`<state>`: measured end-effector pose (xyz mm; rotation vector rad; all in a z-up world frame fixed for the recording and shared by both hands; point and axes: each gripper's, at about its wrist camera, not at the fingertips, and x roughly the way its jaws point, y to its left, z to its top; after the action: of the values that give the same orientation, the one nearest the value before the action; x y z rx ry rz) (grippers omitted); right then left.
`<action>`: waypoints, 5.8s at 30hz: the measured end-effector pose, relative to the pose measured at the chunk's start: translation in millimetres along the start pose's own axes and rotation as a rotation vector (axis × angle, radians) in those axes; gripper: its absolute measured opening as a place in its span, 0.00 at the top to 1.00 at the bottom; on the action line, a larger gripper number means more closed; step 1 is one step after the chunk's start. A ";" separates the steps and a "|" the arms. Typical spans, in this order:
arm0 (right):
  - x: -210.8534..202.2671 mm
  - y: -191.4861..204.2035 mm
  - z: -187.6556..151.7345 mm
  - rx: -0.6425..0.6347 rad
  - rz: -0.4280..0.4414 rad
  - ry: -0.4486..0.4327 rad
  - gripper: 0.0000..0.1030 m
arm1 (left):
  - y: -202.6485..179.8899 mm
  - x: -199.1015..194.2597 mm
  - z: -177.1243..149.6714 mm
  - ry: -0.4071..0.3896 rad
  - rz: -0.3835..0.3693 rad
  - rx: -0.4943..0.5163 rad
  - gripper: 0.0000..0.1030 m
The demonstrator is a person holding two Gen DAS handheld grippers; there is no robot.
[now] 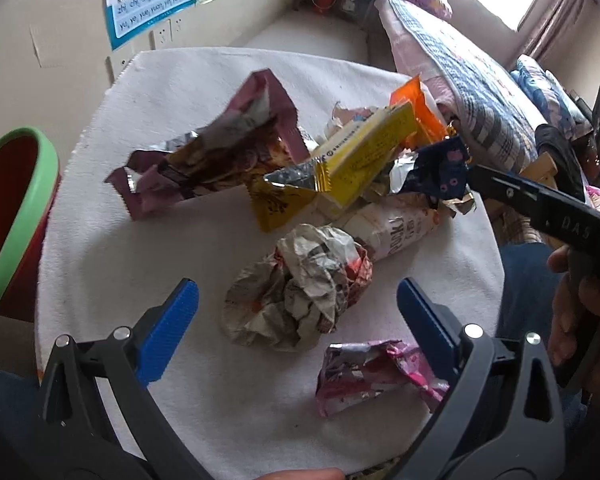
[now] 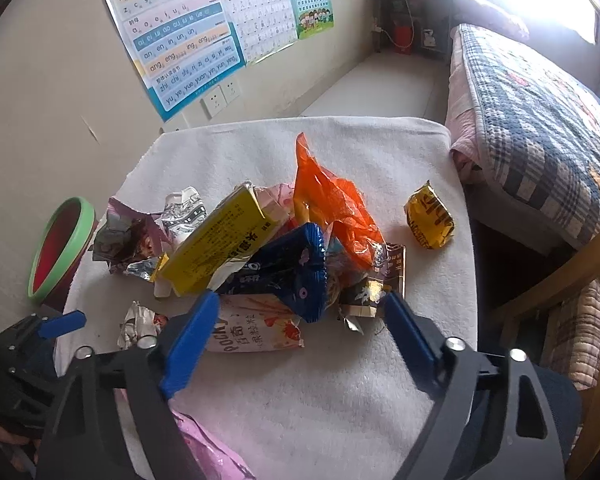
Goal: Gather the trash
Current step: 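Grasp the crumpled paper ball with the left tool while the right tool grasps the blue wrapper, then carry the paper ball and blue wrapper to the red bin and release both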
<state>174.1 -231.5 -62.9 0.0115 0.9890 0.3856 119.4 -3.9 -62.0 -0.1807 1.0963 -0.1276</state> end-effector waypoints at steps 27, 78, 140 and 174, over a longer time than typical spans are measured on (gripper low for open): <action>24.6 0.0 4.3 -0.023 0.071 0.048 0.91 | 0.6 22.1 7.6 0.056 -0.075 -0.035 0.67; 25.2 15.1 5.5 -0.081 0.101 0.023 0.90 | 30.6 0.9 -10.5 0.017 -0.051 -0.112 0.66; -50.7 152.3 48.9 -0.246 0.230 -0.151 0.91 | 151.2 -120.4 -15.2 -0.280 0.072 -0.296 0.66; 59.3 387.8 80.0 -0.501 0.444 -0.022 0.87 | 309.0 -153.5 -19.8 -0.351 0.184 -0.487 0.56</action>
<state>147.3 162.3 4.3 -0.2205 0.8422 1.0313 36.6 326.1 -1.4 -0.5165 0.7722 0.3302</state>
